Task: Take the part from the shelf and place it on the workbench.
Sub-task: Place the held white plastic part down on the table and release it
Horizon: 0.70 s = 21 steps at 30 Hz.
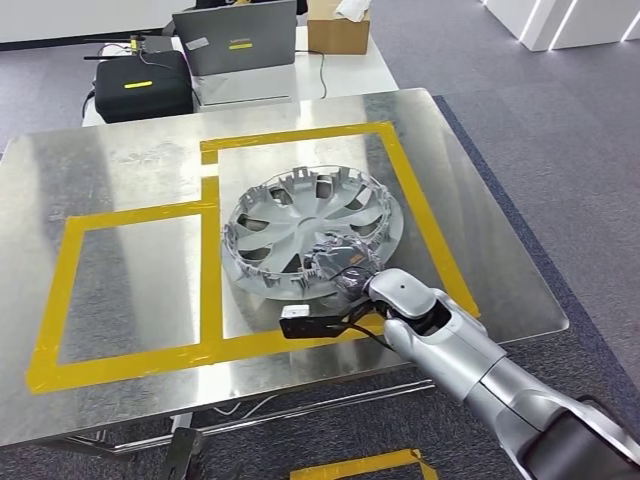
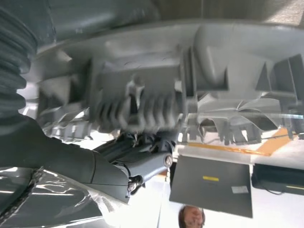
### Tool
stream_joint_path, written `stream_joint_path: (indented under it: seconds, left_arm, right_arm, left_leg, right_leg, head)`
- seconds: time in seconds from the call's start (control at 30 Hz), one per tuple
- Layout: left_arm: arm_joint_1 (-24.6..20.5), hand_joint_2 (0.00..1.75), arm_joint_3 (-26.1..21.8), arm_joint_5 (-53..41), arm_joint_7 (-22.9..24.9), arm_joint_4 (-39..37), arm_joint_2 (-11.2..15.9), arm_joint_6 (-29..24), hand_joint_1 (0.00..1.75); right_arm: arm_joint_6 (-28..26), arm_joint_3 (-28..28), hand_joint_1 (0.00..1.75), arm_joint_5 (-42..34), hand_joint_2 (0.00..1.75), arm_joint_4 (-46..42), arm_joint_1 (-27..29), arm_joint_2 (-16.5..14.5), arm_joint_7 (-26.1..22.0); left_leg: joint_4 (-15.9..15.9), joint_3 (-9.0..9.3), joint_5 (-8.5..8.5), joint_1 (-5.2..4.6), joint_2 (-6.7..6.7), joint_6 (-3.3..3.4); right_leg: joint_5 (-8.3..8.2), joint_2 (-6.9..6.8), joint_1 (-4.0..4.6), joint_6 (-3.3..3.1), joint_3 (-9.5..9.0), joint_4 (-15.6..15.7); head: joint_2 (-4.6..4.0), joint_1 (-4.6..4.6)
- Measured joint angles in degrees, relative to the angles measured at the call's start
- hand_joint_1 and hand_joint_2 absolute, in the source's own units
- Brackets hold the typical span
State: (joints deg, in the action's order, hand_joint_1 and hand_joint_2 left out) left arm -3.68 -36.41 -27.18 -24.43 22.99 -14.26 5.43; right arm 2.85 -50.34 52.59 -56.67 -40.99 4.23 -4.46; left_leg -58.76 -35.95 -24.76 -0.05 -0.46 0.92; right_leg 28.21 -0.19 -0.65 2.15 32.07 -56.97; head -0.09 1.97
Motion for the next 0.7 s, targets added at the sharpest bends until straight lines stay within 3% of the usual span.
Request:
stream_joint_path:
  seconds: [0.1,0.23,0.5,0.6,0.7]
  left_arm:
    - [0.0,1.75,0.6,0.3,-0.3,-0.2,0.2,-0.6,0.00]
    - [0.0,0.00,1.2,1.1,-0.8,-0.3,0.3,-1.1,0.00]
    - [0.4,0.00,1.6,3.4,-1.7,-0.3,0.6,-2.1,0.00]
    - [0.7,0.00,1.5,4.3,-2.2,-0.3,0.7,-2.6,0.00]
    - [1.2,0.00,1.5,5.2,-2.8,-0.3,0.7,-3.1,0.00]
  right_arm:
    - [0.1,1.0,0.00,-2.7,0.00,1.1,0.2,-0.2,0.1]
    - [0.1,2.8,0.00,-5.5,0.00,1.9,1.0,-0.5,-0.6]
    - [5.1,7.2,0.00,-15.8,0.00,-2.2,4.4,-0.4,-1.7]
    - [7.0,8.2,0.00,-18.6,0.00,-7.8,6.5,1.7,-1.6]
    - [5.2,9.7,0.00,-18.9,0.00,-15.3,10.4,5.0,-1.2]
  left_leg:
    - [0.0,0.00,0.00,0.00,0.00,0.00]
    - [0.0,0.00,0.00,0.00,0.00,0.00]
    - [0.0,0.00,0.00,0.00,0.02,0.00]
    - [0.0,0.00,-0.01,0.00,0.01,0.00]
    - [0.0,0.01,-0.04,-0.01,-0.01,0.01]
  right_leg:
    - [0.00,0.00,0.00,0.00,0.00,0.0]
    - [0.00,0.00,0.00,0.00,0.00,0.0]
    - [0.01,0.03,0.00,0.00,0.05,0.0]
    - [0.02,0.01,-0.01,0.01,0.06,0.0]
    - [0.07,-0.03,-0.01,-0.01,0.01,0.0]
  head:
    - [0.00,0.00]
    - [0.00,-0.01]
    - [0.00,0.01]
    - [0.00,0.01]
    - [0.00,-0.01]
